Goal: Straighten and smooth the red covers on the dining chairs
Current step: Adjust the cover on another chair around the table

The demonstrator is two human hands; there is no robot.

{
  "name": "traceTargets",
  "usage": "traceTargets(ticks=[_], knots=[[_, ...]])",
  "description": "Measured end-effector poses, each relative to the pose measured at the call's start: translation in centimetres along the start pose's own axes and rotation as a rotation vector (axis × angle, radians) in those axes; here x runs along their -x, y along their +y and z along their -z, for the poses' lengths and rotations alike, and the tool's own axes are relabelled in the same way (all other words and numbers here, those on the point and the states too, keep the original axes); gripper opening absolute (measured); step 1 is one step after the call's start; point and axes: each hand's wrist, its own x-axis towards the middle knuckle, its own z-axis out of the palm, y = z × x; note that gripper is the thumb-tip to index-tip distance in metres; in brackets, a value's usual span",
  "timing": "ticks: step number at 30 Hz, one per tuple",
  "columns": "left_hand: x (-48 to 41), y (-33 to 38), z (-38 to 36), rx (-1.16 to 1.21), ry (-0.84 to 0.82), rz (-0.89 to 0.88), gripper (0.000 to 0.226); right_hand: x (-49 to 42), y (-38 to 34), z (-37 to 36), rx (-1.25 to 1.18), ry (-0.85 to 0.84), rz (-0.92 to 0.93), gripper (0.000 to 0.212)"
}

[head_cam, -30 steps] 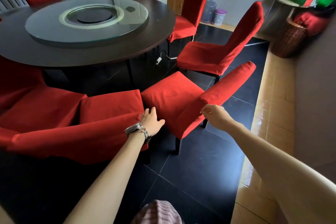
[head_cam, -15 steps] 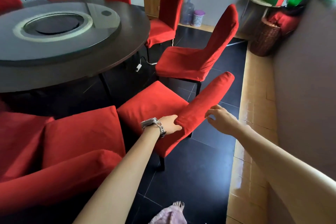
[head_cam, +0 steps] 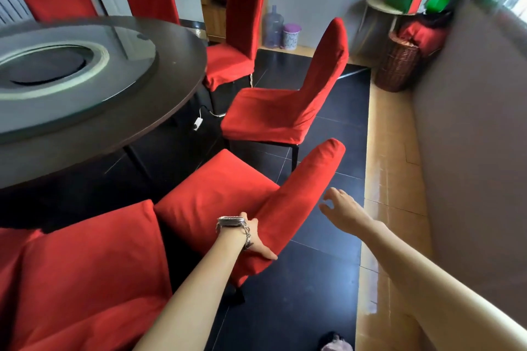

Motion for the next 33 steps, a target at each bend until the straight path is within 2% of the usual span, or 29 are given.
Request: traceTargets(ticks=[3, 7, 9, 12, 15, 18, 23, 27, 29, 31, 33], knots=[[-0.6, 0.0, -0.4, 0.054, -0.032, 0.069, 0.122, -2.5, 0.5, 1.2, -0.023, 0.009, -0.046, 0.045], [-0.9, 0.4, -1.1, 0.22, -0.016, 0.158, 0.116, -5.8, 0.0, 2.5, -0.165, 0.01, -0.141, 0.075], [-0.8, 0.6, -1.5, 0.326, 0.03, 0.215, 0.102, -7.3, -0.2, 2.8, -0.225, -0.059, -0.191, 0.09], [-0.4, 1.0, -2.4, 0.485, 0.115, 0.297, 0.068, -9.1, -0.3, 3.1, -0.245, -0.172, -0.197, 0.101], [0.2, 1.4, -4.2, 0.617, 0.284, 0.445, 0.056, -10.4, -0.3, 3.2, -0.26, -0.25, -0.162, 0.102], [0.6, 2.4, -5.6, 0.707, 0.42, 0.628, 0.052, -11.5, -0.2, 3.2, -0.179, -0.309, -0.116, 0.09], [0.2, 4.2, -5.9, 0.916, 0.412, 0.772, 0.051, -12.4, 0.3, 2.6, 0.208, -0.305, 0.097, 0.071], [-0.6, 3.2, -6.2, 1.275, 0.288, 0.822, 0.071, -14.2, 0.2, 2.8, 0.274, -0.364, 0.092, 0.08], [-0.7, 2.5, -6.4, 1.673, 0.225, 0.825, 0.081, -15.4, 0.0, 2.8, 0.237, -0.33, 0.05, 0.08], [-0.9, 2.5, -7.0, 2.086, 0.174, 0.789, 0.078, -16.2, 0.2, 2.8, 0.175, -0.281, -0.008, 0.083], [-1.4, 2.6, -7.7, 2.25, 0.171, 0.757, 0.07, -16.9, 0.3, 2.2, 0.012, -0.22, -0.062, 0.088]])
